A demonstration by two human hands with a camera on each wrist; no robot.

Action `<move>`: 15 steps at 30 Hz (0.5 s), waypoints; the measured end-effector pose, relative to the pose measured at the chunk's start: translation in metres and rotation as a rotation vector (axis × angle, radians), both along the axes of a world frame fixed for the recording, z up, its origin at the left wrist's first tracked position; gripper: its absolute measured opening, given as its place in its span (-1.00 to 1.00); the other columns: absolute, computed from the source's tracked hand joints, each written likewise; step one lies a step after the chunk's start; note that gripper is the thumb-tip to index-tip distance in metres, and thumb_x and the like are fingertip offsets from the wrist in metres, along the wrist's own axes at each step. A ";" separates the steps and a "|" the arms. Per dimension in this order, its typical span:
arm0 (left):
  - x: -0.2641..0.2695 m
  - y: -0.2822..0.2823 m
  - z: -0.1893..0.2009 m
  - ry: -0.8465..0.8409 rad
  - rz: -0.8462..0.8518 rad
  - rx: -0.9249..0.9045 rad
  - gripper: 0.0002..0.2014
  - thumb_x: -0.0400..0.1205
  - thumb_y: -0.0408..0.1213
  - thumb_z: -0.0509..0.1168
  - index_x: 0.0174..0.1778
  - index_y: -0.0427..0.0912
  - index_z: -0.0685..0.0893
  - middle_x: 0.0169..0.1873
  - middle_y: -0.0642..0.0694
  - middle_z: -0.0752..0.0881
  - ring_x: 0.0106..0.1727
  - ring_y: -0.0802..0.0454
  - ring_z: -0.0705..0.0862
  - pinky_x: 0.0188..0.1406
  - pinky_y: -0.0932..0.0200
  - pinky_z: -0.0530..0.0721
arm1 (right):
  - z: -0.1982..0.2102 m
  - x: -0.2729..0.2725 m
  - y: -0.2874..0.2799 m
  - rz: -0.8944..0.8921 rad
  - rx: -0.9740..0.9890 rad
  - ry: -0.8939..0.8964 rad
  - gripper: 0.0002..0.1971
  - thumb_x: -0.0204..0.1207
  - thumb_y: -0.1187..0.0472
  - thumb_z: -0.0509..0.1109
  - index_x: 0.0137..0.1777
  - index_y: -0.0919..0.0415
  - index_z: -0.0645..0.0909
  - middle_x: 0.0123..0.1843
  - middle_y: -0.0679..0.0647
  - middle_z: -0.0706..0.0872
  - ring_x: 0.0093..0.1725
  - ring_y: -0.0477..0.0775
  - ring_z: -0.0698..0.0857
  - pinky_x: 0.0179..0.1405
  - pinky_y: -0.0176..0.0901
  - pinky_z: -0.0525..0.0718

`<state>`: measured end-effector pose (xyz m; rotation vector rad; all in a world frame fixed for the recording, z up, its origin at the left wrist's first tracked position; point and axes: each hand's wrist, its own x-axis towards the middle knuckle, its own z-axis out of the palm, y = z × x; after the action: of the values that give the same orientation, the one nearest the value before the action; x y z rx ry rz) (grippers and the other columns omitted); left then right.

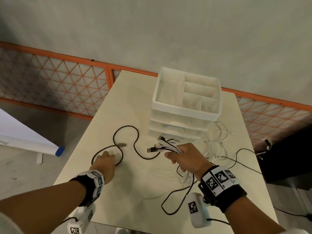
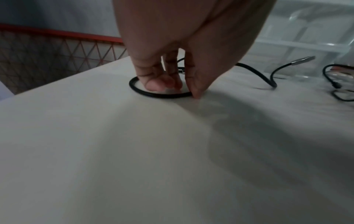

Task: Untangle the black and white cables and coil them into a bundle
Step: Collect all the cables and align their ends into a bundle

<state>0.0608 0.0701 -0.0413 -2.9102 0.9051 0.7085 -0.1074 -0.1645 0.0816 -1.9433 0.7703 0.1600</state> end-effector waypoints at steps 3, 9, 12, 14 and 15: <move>-0.005 -0.011 0.017 -0.002 -0.047 -0.043 -0.77 0.68 -0.25 0.10 0.21 -0.18 0.50 0.14 -0.22 0.67 0.15 -0.24 0.66 -0.03 0.02 0.58 | 0.002 0.003 -0.001 0.002 -0.027 -0.035 -0.65 0.53 0.03 0.52 -0.45 0.13 0.66 -0.50 -0.02 0.62 -0.58 -0.07 0.49 -0.42 -0.16 0.53; -0.016 -0.067 0.090 0.029 -0.321 -0.448 -0.82 0.69 -0.20 0.14 0.01 -0.10 0.65 -0.08 -0.10 0.77 -0.04 -0.15 0.68 -0.04 0.04 0.60 | 0.012 0.012 0.006 -0.003 -0.111 -0.253 -0.80 0.61 -0.05 0.46 -0.09 0.02 0.83 -0.35 -0.09 0.80 -0.32 -0.22 0.68 -0.08 -0.15 0.67; -0.027 -0.092 0.122 0.180 -0.289 -0.739 -0.83 0.67 -0.23 0.21 -0.07 -0.13 0.71 -0.18 0.02 0.76 -0.18 0.10 0.68 -0.10 0.21 0.63 | 0.016 0.021 0.012 0.033 -0.105 -0.442 -0.80 0.71 -0.03 0.34 0.24 -0.13 0.73 0.01 -0.13 0.87 0.08 -0.18 0.80 0.20 -0.11 0.71; -0.035 -0.099 0.135 0.248 -0.187 -0.905 -0.89 0.68 -0.31 0.30 -0.11 -0.16 0.72 -0.28 0.07 0.72 -0.29 0.26 0.60 -0.22 0.40 0.51 | 0.018 0.022 0.010 0.012 -0.045 -0.504 -0.80 0.76 0.00 0.27 0.27 -0.13 0.68 -0.05 -0.08 0.87 -0.06 -0.09 0.83 0.11 0.00 0.76; -0.037 -0.100 0.140 0.268 -0.160 -0.971 -0.91 0.67 -0.32 0.34 -0.13 -0.15 0.72 -0.31 0.11 0.70 -0.32 0.29 0.58 -0.25 0.44 0.48 | 0.020 0.020 0.008 -0.008 -0.023 -0.506 -0.82 0.76 0.01 0.25 0.20 -0.09 0.68 -0.22 -0.09 0.83 -0.25 -0.10 0.79 -0.06 0.02 0.77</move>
<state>0.0236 -0.0301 0.0984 -3.4705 1.9525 0.8279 -0.0869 -0.1563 0.1016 -1.8869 0.4426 -0.3374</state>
